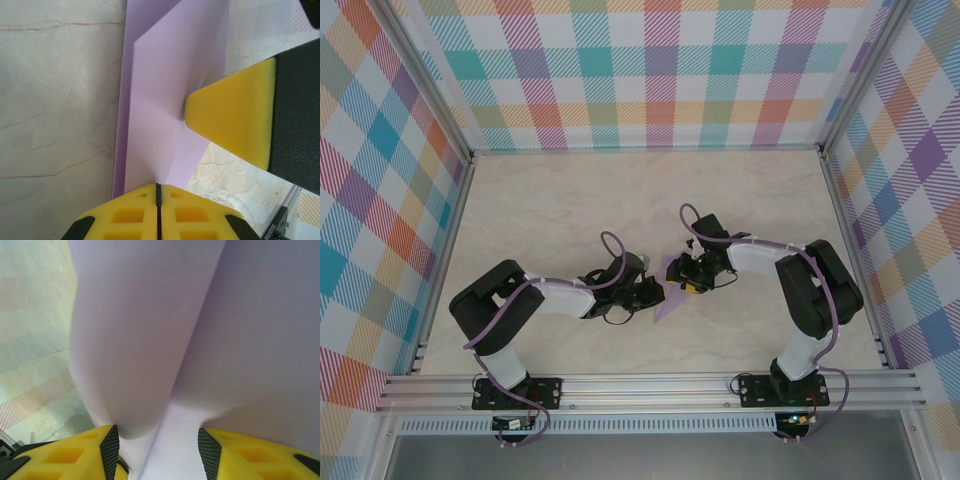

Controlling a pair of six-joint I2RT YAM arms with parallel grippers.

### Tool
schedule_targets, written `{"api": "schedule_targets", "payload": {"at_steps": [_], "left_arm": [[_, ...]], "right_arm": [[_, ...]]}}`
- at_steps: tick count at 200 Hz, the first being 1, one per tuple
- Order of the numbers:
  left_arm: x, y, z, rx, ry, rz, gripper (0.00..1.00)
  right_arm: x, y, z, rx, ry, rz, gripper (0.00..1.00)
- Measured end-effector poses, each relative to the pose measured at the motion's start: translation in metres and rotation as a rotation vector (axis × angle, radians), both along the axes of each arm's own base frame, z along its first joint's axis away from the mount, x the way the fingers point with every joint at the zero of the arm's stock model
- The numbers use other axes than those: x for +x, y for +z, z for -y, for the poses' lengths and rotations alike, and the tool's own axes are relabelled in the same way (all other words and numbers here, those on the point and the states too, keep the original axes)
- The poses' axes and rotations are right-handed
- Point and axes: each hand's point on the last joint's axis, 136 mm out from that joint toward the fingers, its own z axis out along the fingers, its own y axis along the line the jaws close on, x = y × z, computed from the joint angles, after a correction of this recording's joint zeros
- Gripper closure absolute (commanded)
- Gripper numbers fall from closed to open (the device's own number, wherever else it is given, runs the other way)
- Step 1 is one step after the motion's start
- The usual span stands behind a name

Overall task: Fold a paper plane with a square sheet of paper (pick it up from the middle)
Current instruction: Fourth fold the wing at the center of the table.

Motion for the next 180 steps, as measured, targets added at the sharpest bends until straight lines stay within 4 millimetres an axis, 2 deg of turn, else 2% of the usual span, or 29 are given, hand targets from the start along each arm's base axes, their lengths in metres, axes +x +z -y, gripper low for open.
{"api": "schedule_targets", "payload": {"at_steps": [94,180], "left_arm": [[0.0007,-0.005,-0.0028,0.02,0.009,-0.009,0.93],[0.0011,-0.0014,-0.0042,0.02,0.005,-0.003,0.87]], "right_arm": [[-0.0001,-0.0037,0.0036,-0.038,-0.012,-0.018,0.58],[0.0001,-0.0043,0.004,-0.048,-0.019,-0.023,0.58]]}}
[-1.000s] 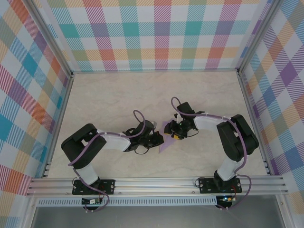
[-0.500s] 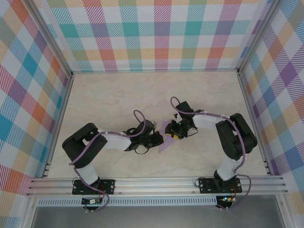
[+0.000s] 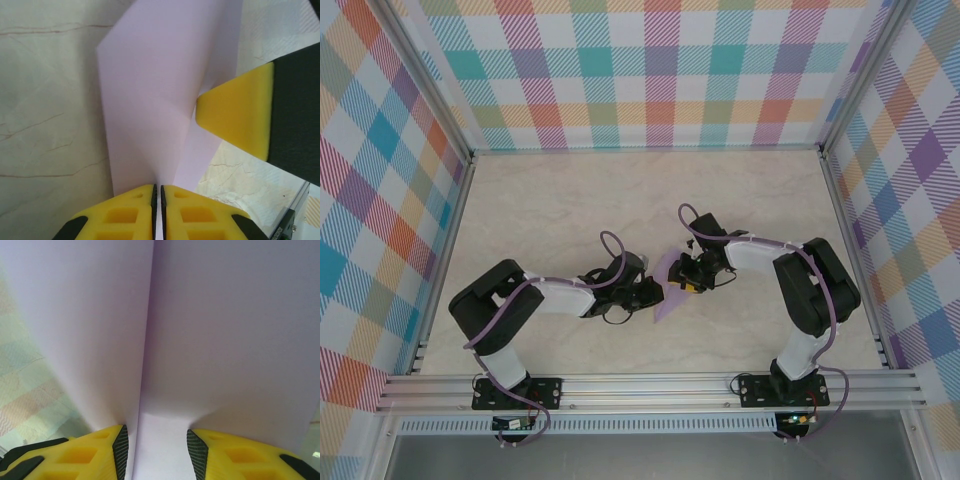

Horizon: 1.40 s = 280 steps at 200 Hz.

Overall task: Fold a paper plane with a square sheet of paper (pick it up from the middle)
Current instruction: Fourth fold the wing at the center of the table.

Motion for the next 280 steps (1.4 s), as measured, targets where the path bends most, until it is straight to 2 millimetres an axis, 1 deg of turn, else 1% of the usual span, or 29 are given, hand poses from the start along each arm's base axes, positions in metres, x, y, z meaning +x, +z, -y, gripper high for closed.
{"api": "schedule_targets", "payload": {"at_steps": [52,83,144,197,216,245,280], "left_arm": [[0.001,0.004,0.001,-0.002,-0.008,0.012,0.9],[0.005,0.008,0.008,-0.015,-0.019,0.022,0.91],[0.005,0.006,0.009,-0.01,-0.036,0.028,0.93],[0.005,0.003,0.01,0.0,-0.048,0.03,0.94],[0.005,0.003,0.011,-0.002,-0.051,0.029,0.94],[0.004,0.002,0.011,-0.003,-0.059,0.027,0.94],[0.002,0.001,0.013,-0.005,-0.077,0.025,0.94]], "right_arm": [[0.0,0.001,0.0,0.002,0.0,0.004,0.58],[0.0,0.002,-0.001,0.019,0.003,0.027,0.58],[-0.003,0.004,-0.003,0.067,0.028,0.091,0.58],[-0.003,0.011,-0.002,0.079,0.041,0.134,0.54],[-0.001,0.018,-0.002,0.083,0.044,0.157,0.53],[0.002,0.031,-0.002,0.093,0.053,0.2,0.48],[0.008,0.037,-0.001,0.065,0.059,0.216,0.41]]}}
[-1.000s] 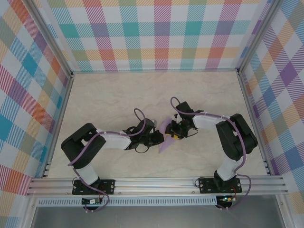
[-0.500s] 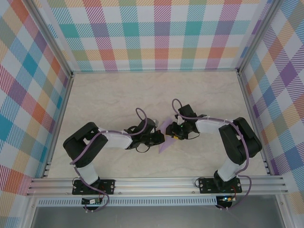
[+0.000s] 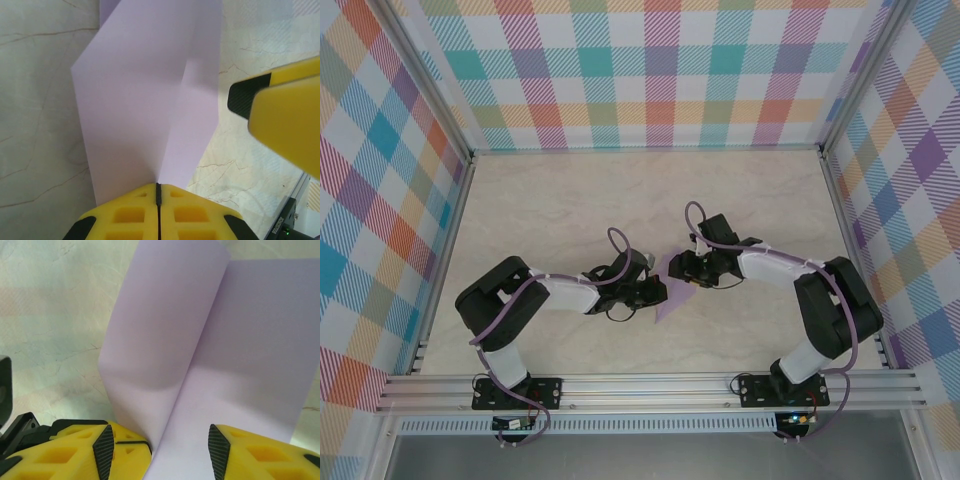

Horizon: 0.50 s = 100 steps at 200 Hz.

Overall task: Fold a paper plane with a square sheet of paper (pick it up from the middle)
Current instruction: Fourth fold the wing at the center of the table.

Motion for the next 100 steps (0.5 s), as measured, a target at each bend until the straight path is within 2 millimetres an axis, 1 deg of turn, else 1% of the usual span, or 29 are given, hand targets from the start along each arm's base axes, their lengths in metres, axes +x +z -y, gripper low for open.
{"api": "schedule_targets", "payload": {"at_steps": [21,68,100], "left_arm": [[0.001,0.002,0.001,-0.004,-0.005,0.004,0.94],[0.0,0.002,0.002,-0.006,-0.01,0.005,0.94],[0.0,0.003,0.002,-0.008,-0.013,0.004,0.93]], "right_arm": [[0.008,0.0,-0.002,-0.015,0.0,0.008,0.38],[0.013,-0.014,-0.002,-0.057,0.0,-0.034,0.33],[0.015,-0.022,0.0,-0.097,-0.002,-0.046,0.33]]}}
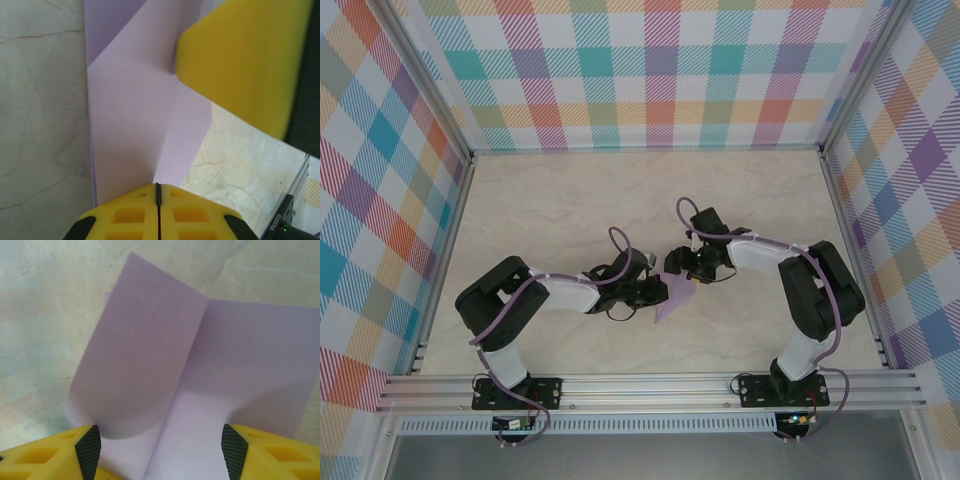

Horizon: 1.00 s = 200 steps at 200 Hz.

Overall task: Fold a paper plane with a square sheet of paper (pick it up from the middle)
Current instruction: Fourth fold the wing at the center of the table.

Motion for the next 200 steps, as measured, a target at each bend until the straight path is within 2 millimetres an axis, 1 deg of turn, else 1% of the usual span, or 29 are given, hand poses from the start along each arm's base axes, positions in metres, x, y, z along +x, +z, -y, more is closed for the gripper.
{"api": "schedule_targets", "payload": {"at_steps": [20,47,62,81,105,121,139,169,200], "left_arm": [[-0.001,0.0,0.0,-0.002,-0.003,-0.002,0.91],[0.0,0.003,0.001,-0.01,0.001,-0.002,0.82],[0.001,0.011,0.002,-0.025,0.006,0.007,0.78],[0.003,0.027,0.001,-0.056,0.026,0.029,0.75],[0.004,0.04,-0.006,-0.073,0.067,0.051,0.7],[0.005,0.041,-0.013,-0.067,0.103,0.053,0.68],[0.006,0.036,-0.022,-0.047,0.142,0.051,0.65],[0.008,0.031,-0.029,-0.032,0.177,0.042,0.65],[0.009,0.029,-0.028,-0.033,0.177,0.04,0.74]], "right_arm": [[0.001,-0.003,0.002,-0.03,-0.002,-0.007,0.35],[0.003,-0.006,0.006,-0.071,-0.01,-0.009,0.39],[0.003,-0.007,0.007,-0.084,-0.017,-0.008,0.4],[0.004,-0.007,0.008,-0.09,-0.027,-0.009,0.41],[0.004,-0.007,0.008,-0.094,-0.035,-0.009,0.41],[0.004,-0.007,0.008,-0.095,-0.04,-0.01,0.41],[0.004,-0.007,0.008,-0.094,-0.045,-0.012,0.41],[0.004,-0.007,0.008,-0.093,-0.052,-0.015,0.41],[0.004,-0.007,0.008,-0.092,-0.056,-0.016,0.41]]}}
